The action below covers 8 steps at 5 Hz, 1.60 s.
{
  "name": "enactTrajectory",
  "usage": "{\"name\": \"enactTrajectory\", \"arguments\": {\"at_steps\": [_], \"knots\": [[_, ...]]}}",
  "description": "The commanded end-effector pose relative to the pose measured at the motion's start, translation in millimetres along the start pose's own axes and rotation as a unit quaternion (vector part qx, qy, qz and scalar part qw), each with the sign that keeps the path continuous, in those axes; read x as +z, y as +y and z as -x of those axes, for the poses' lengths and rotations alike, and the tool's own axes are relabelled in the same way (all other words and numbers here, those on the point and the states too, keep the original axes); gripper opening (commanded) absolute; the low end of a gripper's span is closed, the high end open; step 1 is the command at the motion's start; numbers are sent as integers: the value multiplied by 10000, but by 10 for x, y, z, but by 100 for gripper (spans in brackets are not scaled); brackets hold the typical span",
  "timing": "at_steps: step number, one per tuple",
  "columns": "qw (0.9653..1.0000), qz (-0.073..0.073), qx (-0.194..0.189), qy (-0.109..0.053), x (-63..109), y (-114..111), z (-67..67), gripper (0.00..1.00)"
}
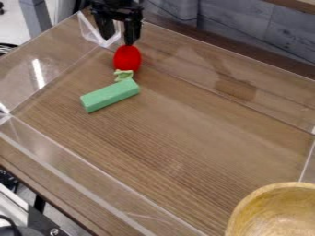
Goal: Move the red fruit to the right
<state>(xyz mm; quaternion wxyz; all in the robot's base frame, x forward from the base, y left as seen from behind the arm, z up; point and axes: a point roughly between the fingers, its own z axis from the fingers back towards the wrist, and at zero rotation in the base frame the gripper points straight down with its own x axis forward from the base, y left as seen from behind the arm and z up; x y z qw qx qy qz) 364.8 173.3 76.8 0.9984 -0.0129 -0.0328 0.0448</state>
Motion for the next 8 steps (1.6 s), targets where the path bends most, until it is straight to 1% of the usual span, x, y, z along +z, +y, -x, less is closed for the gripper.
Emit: {"name": "enactTrajectory", "arguments": {"at_steps": [1,2,3,4,5,6,7,8], "knots": [[9982,-252,252,-482,291,14,-63,100],[9966,-305,544,-536,245,15,-67,100],[9951,-337,716,-595,273,31,-98,100],[9945,-412,826,-484,174,-49,-73,100],[9963,-441,607,-409,31,-96,-13,0],[9973,-332,432,-490,131,-199,73,0],[9957,-210,653,-618,427,-217,139,0],[9935,-99,909,-674,629,-324,241,0]]}}
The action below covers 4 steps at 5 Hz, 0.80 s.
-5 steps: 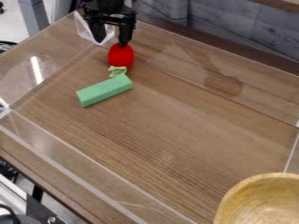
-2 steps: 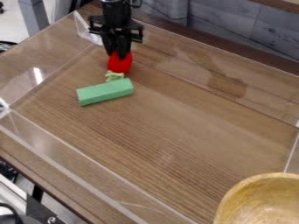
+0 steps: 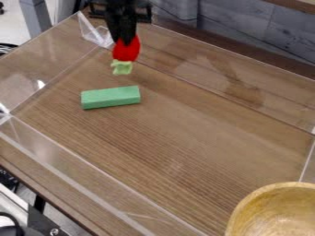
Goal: Move the red fruit to the right
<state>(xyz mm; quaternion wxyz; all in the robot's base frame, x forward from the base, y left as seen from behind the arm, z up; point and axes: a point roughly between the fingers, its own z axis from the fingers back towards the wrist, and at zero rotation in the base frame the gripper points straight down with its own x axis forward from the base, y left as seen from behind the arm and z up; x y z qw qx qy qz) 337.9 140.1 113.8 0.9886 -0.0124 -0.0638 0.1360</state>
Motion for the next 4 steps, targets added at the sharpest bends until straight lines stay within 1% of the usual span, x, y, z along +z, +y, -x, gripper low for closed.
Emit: {"name": "enactTrajectory", "arguments": {"at_steps": [1,2,3,4], "knots": [[9991,122,-77,-404,395,-90,3,0],[9984,233,-348,-367,409,-270,128,0],[9949,352,-897,-298,472,-487,249,0],[9891,440,-1395,-191,467,-664,370,0]]}}
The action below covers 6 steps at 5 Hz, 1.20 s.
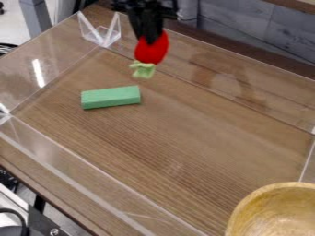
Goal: Move the red fruit to the right
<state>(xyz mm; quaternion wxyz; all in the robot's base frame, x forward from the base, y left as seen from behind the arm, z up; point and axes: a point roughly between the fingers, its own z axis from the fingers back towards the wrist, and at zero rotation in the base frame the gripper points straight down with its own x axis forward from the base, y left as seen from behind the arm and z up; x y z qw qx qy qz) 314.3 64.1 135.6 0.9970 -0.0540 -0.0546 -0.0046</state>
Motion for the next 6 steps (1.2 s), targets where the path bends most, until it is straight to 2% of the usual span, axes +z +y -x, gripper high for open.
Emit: {"name": "enactTrajectory", "arguments": {"at_steps": [1,2,3,4,6], "knots": [[9994,-1,-239,-234,41,-107,79,0],[9992,60,-371,-137,-156,-157,166,0],[9992,65,-395,-91,-384,-146,194,0],[9993,89,-355,-67,-542,-117,195,0],[9994,76,-317,-66,-613,-280,166,0]]}}
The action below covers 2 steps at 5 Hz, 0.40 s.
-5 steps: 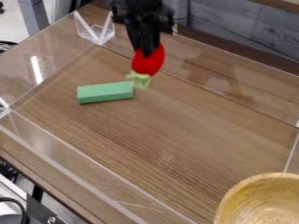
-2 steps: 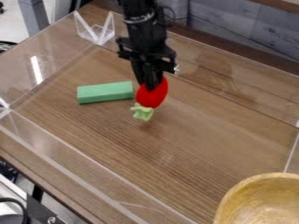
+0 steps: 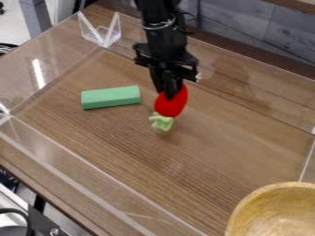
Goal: Move the red fruit to the right
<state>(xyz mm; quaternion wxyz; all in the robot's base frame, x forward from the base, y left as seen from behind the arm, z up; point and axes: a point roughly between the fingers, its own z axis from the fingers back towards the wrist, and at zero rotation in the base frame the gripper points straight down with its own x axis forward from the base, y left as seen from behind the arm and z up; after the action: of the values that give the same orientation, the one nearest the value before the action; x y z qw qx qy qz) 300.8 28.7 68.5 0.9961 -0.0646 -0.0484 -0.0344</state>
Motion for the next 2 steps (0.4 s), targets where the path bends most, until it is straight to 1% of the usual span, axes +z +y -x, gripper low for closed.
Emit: {"name": "enactTrajectory", "arguments": {"at_steps": [1,2], "knots": [[9999,-46,-39,-134,67,-40,-57,0],[9998,-57,70,-149,34,17,32,0]]}}
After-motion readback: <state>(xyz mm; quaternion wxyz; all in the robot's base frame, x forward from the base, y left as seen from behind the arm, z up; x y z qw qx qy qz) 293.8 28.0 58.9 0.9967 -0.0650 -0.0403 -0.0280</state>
